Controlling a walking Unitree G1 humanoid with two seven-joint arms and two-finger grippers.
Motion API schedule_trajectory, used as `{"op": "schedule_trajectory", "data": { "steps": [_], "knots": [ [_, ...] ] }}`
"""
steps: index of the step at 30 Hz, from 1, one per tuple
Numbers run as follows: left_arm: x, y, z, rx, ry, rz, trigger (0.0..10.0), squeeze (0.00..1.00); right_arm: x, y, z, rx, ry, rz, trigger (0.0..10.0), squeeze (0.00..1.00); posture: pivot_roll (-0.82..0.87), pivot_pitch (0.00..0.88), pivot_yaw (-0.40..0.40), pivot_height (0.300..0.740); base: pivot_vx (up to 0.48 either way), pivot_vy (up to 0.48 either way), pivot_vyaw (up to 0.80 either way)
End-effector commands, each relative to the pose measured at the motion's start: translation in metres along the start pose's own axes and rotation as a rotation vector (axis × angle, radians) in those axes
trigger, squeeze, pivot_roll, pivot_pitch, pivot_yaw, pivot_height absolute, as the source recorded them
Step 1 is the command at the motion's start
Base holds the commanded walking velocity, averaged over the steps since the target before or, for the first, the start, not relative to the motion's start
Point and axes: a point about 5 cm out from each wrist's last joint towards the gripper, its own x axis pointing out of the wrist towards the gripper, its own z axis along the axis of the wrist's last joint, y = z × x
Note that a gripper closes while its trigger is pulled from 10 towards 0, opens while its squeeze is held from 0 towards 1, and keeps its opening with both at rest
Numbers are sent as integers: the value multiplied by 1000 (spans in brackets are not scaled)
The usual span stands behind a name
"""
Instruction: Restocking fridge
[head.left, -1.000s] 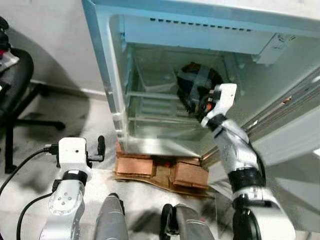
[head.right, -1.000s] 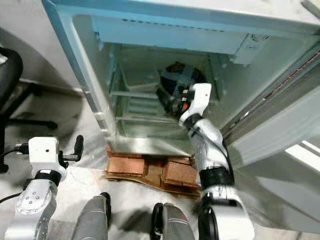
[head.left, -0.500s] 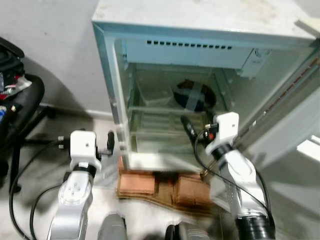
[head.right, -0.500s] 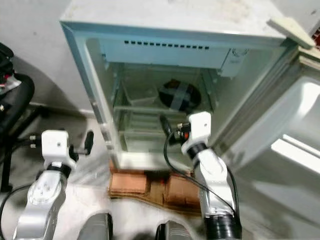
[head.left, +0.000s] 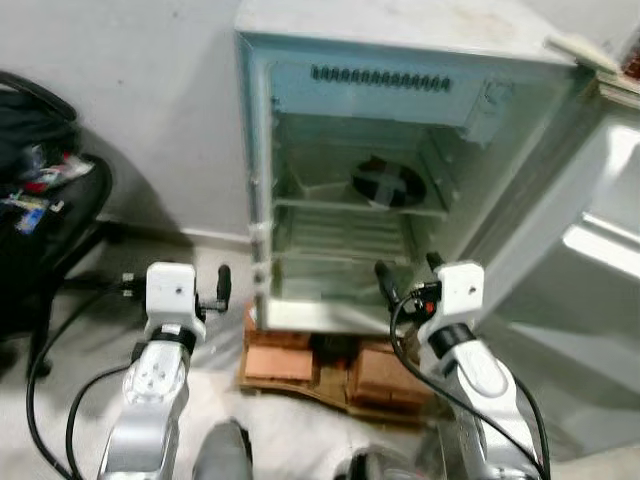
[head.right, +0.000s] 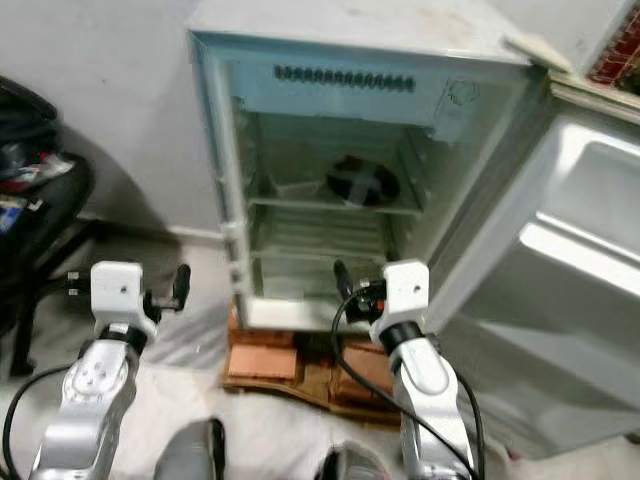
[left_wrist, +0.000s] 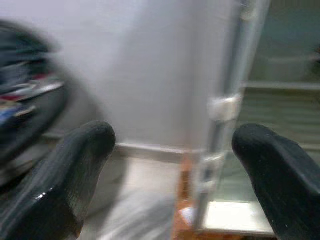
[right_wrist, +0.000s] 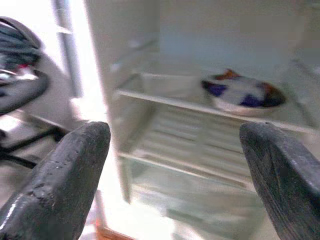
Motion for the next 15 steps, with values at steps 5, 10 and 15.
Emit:
{"op": "schedule_trajectory", "data": {
  "steps": [5, 10, 15],
  "knots": [
    [-1, -2, -5, 2, 24, -6, 10000, 0, -3, -17, -1, 21, 1, -116, 10000, 0, 89, 44, -35, 740, -321, 0, 0],
    [2, -5, -5, -1, 21, -22, 10000, 0, -5, -20, 0, 18, 11, -158, 10000, 0, 71, 50, -35, 740, -297, 0, 0],
    [3, -7, -7, 4, 21, -26, 10000, 0, -5, -28, -2, 7, 18, -200, 10000, 0, 64, 48, -31, 740, -219, 0, 0]
  ]
}}
